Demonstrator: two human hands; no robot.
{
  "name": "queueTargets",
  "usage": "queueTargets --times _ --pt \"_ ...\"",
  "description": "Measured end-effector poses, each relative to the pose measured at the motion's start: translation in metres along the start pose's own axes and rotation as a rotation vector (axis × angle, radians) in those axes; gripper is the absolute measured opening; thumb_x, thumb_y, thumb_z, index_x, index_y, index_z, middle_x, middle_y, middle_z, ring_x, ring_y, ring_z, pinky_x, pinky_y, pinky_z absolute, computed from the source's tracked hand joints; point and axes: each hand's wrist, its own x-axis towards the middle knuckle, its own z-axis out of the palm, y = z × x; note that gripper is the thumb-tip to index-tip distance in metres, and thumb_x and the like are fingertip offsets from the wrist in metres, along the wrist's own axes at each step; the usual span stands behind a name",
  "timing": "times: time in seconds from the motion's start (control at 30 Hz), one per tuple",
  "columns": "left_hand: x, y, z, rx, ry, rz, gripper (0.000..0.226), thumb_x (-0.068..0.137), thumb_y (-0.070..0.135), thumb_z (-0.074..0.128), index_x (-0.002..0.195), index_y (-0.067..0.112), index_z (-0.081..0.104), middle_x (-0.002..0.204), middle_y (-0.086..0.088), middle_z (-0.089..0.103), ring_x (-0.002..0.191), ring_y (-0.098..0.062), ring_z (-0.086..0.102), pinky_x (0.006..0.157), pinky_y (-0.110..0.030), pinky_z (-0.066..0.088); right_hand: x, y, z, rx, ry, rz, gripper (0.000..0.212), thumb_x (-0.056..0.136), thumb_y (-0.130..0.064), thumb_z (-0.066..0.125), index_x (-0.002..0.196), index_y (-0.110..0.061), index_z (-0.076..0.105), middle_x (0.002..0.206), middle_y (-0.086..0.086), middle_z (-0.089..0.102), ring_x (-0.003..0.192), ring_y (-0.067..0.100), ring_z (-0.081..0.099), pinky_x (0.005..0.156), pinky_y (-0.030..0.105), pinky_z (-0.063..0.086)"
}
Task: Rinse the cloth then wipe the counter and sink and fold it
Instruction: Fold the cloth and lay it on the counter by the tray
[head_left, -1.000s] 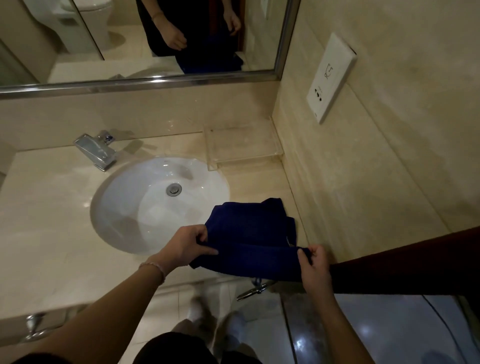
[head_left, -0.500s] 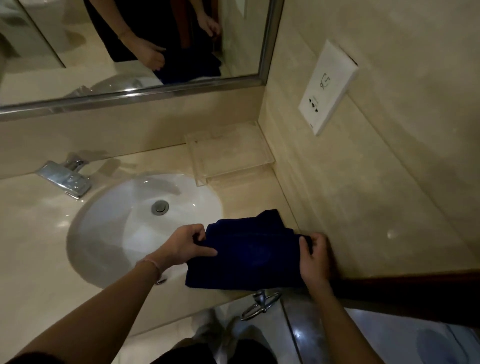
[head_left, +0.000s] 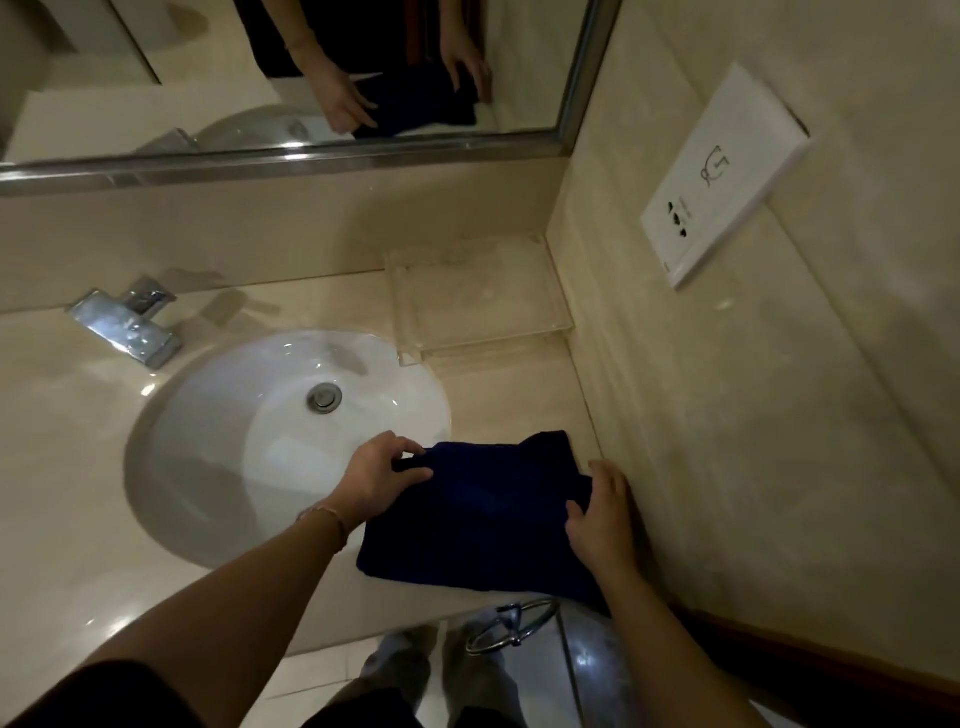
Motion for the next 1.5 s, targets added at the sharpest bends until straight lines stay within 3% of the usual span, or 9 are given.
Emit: queueTargets --times 0.13,0.3,0.43,0.63,0.87,1.0,1.17,1.37,1.5 --pt "0.010 0.013 0.005 0.039 0.102 0.125 0.019 0.089 0.030 0.077 0.102 0.016 0.079 0.093 0.005 0.055 0.093 -0.017 0.057 0.089 -0.030 0.047 -0.003 0.008 -0.002 -0.059 0.049 -0.043 0.040 0.100 -0.009 0.056 0.140 -0.004 0.051 0.143 0.010 0.047 0.119 0.023 0.053 0.092 0.024 0.039" --pt "0.013 0.020 0.014 0.082 -0.131 0.112 0.044 0.084 0.027 0.083 0.123 0.019 0.064 0.115 0.004 0.052 0.106 -0.015 0.053 0.100 -0.029 0.046 0.003 0.010 -0.007 -0.117 0.007 -0.068 0.035 0.100 -0.020 0.060 0.132 -0.005 0.057 0.130 0.010 0.051 0.102 0.022 0.055 0.083 0.030 0.048" --pt "0.012 0.019 0.014 0.141 -0.087 0.122 0.050 0.082 0.028 0.084 0.126 0.019 0.062 0.112 0.003 0.053 0.106 -0.018 0.055 0.101 -0.036 0.048 0.005 0.004 -0.007 -0.209 0.046 -0.068 0.020 0.102 -0.025 0.055 0.109 -0.008 0.061 0.114 0.007 0.052 0.082 0.018 0.050 0.065 0.033 0.046" --pt "0.004 0.011 0.014 0.254 -0.023 0.155 0.051 0.092 0.039 0.072 0.139 0.027 0.059 0.125 0.001 0.047 0.118 -0.020 0.034 0.110 -0.037 0.037 -0.005 0.007 -0.006 -0.080 0.099 -0.090 0.023 0.100 -0.023 0.059 0.120 -0.013 0.061 0.117 0.004 0.058 0.096 0.019 0.057 0.075 0.035 0.053" --pt "-0.003 0.004 0.015 0.223 0.063 0.204 0.024 0.091 0.026 0.074 0.114 0.018 0.074 0.109 -0.002 0.065 0.102 -0.020 0.056 0.096 -0.035 0.050 -0.005 -0.003 -0.014 -0.023 0.123 -0.148 0.011 0.097 -0.014 0.061 0.104 -0.008 0.066 0.104 0.002 0.052 0.092 0.022 0.055 0.074 0.030 0.044" --pt "-0.005 0.004 0.016 0.276 0.030 0.289 0.020 0.082 0.020 0.078 0.099 0.020 0.069 0.112 0.002 0.061 0.107 -0.022 0.053 0.093 -0.039 0.049 -0.008 0.001 -0.017 -0.041 0.119 -0.152 0.026 0.097 -0.011 0.058 0.123 -0.010 0.063 0.123 0.003 0.051 0.106 0.018 0.053 0.083 0.028 0.045" --pt "0.001 0.018 0.018 0.306 -0.093 0.244 0.066 0.086 0.034 0.076 0.145 0.022 0.050 0.132 -0.001 0.053 0.120 -0.023 0.051 0.104 -0.042 0.046 0.002 -0.003 -0.002 -0.364 -0.060 -0.269 0.053 0.096 -0.037 0.060 0.146 -0.024 0.048 0.152 -0.003 0.040 0.139 0.023 0.031 0.113 0.041 0.034" --pt "0.007 0.026 0.022 0.326 -0.111 0.128 0.070 0.087 0.041 0.076 0.146 0.019 0.047 0.136 -0.006 0.044 0.127 -0.027 0.042 0.108 -0.040 0.044 0.031 -0.026 0.008 -0.482 -0.204 -0.236 0.092 0.092 -0.050 0.064 0.160 -0.033 0.005 0.168 -0.004 -0.009 0.154 0.030 -0.001 0.122 0.049 0.014" --pt "0.006 0.025 0.024 0.360 -0.078 0.126 0.050 0.088 0.043 0.072 0.130 0.024 0.053 0.134 0.000 0.051 0.128 -0.024 0.039 0.106 -0.042 0.035 0.042 -0.033 0.002 -0.594 -0.217 -0.252 0.095 0.088 -0.054 0.067 0.160 -0.031 0.010 0.156 0.005 0.027 0.142 0.029 0.023 0.115 0.046 0.025"
